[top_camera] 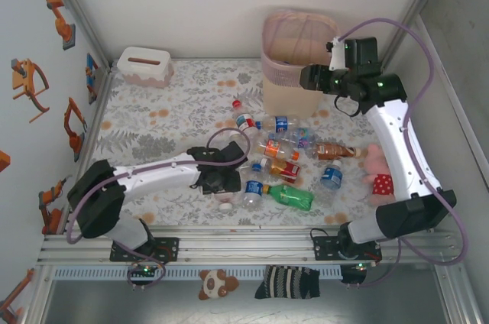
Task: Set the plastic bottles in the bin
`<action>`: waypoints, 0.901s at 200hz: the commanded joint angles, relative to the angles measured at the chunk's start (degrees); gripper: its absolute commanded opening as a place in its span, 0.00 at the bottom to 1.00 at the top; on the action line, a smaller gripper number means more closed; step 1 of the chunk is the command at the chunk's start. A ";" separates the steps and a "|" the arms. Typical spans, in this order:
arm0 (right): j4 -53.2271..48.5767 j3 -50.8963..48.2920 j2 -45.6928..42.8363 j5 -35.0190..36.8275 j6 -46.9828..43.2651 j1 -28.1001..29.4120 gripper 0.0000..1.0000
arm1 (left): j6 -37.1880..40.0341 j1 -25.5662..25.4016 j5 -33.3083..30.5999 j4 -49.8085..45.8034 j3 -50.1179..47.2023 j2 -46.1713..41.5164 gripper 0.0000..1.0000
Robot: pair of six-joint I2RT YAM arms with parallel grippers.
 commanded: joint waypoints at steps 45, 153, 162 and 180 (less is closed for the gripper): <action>13.12 -7.13 -7.76 -11.75 4.12 0.03 0.70 | 12.81 -0.41 -5.40 7.00 1.85 -17.50 0.61; 36.65 -17.23 -18.67 -36.63 9.18 4.25 0.75 | 43.93 -0.41 13.65 45.41 -4.31 -34.68 0.53; 37.43 -17.26 -19.24 -38.60 8.97 5.40 0.75 | 45.60 -0.34 16.80 46.99 -3.68 -34.32 0.52; 38.08 -17.00 -20.47 -41.86 7.46 7.83 0.78 | 48.08 -0.37 23.44 48.26 -1.44 -33.21 0.50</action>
